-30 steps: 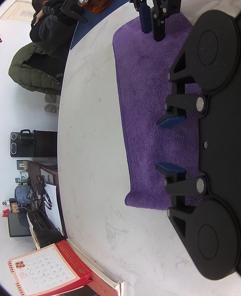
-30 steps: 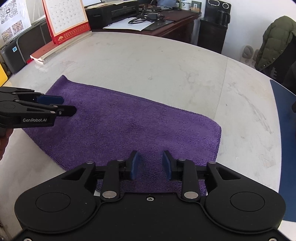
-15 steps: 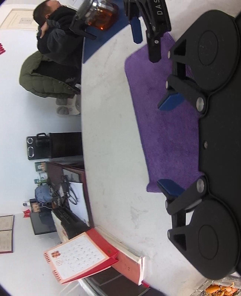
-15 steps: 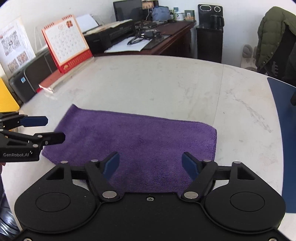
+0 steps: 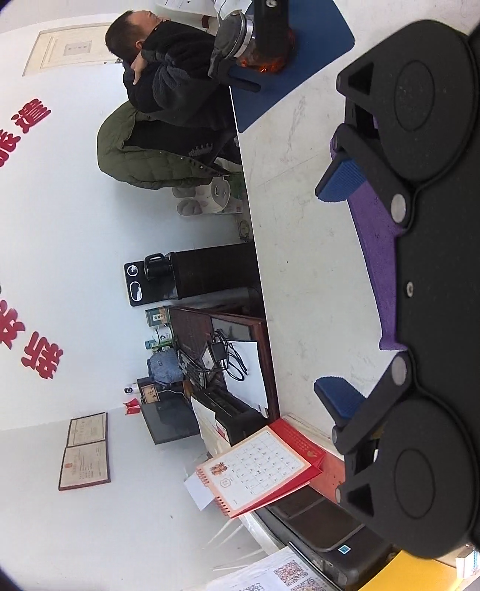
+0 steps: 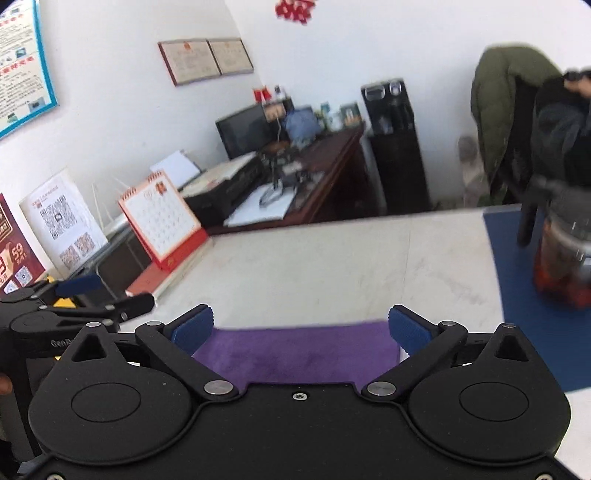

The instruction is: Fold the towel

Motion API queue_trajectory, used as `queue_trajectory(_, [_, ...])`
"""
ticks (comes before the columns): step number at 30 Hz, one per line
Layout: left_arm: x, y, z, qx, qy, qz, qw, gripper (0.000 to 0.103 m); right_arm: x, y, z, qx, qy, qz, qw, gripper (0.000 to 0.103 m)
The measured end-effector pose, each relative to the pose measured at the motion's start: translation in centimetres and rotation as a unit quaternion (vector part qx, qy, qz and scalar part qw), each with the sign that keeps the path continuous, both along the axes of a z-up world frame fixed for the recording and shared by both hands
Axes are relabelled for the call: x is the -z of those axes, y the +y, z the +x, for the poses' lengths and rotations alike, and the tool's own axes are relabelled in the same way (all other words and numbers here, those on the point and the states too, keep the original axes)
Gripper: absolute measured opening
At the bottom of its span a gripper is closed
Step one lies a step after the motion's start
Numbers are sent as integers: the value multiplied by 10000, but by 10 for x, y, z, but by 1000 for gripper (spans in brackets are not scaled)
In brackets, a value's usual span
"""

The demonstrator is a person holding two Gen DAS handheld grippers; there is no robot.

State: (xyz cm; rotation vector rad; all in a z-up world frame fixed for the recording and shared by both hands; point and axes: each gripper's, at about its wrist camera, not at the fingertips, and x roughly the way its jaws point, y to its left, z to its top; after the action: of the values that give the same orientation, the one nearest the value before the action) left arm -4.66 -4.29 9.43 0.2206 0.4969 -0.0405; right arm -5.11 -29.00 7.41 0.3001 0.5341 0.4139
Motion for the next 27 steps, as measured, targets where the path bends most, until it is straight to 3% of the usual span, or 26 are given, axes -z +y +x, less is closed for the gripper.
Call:
queue_trajectory(4, [4,-9,-7,196,62,-118,9997,102,30,-21,9,-345,536,1285,9897,103])
queue_trajectory(6, [10,-11,-11,173,205,-204,9994,102,56,-25,20,-444,1290,1850,9732,103])
queue_trajectory(9, [21,-15,-13,193,453,-213,9986,102,81,-18,19,-338,1871,1864,9639,103])
queue_trajectory(11, [24,-15,-13,96,627,-156,9979,102,97,-9,22,-191,2401,1533,9584,103])
queue_trajectory(13, [30,-10,-8,-61,981,-192,9950,102,108,2,22,164,2746,823,9579,103])
queue_trajectory(15, [37,-5,-1,-299,1325,-260,9904,102,114,14,21,545,2862,-107,9566,103])
queue_trajectory(17, [44,1,1,-469,1546,-297,9864,102,119,22,18,799,2847,-715,9526,103])
queue_trajectory(27, [68,16,2,-538,2031,-299,9772,102,103,65,10,592,2354,-1547,9577,103])
